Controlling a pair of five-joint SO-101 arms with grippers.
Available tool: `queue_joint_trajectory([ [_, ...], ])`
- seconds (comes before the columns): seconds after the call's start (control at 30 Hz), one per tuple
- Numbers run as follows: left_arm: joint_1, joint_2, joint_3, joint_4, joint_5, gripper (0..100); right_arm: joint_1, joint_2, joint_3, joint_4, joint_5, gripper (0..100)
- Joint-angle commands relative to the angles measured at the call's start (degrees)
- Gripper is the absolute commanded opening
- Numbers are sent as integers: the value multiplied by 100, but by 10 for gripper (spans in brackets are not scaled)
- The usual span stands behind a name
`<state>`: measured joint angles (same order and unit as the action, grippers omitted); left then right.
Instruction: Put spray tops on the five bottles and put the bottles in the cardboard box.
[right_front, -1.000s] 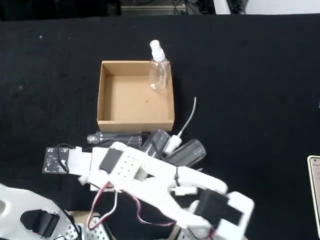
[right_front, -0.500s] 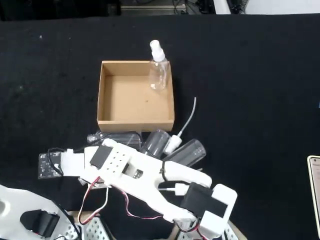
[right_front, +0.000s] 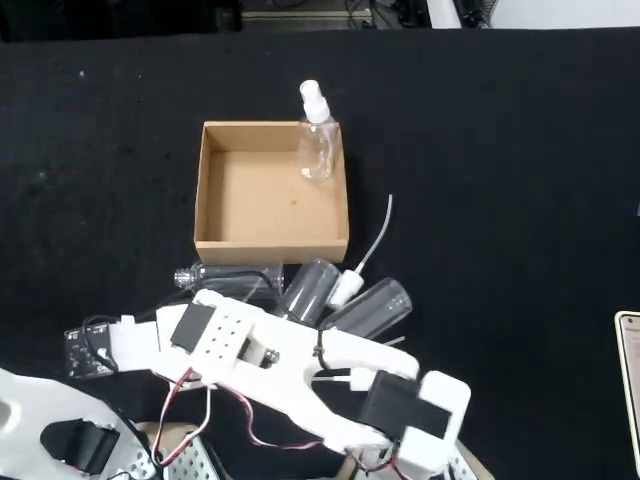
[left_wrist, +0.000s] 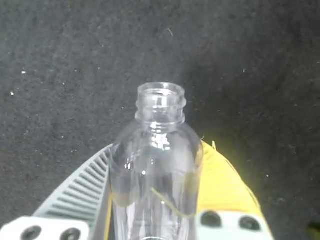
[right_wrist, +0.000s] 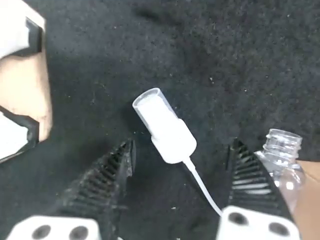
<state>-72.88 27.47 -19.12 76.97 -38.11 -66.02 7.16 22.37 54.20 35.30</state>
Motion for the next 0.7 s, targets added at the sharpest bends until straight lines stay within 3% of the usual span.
queue_joint_trajectory([
  [0.0,31,-44,-382,53,62,68,-35,259,-567,70,0,272],
  [0.37,40,-44,-382,53,62,68,26,1103,-1341,484,264,269],
  [0.67,22,-44,-382,53,35,68,281,1402,-1631,396,273,54],
])
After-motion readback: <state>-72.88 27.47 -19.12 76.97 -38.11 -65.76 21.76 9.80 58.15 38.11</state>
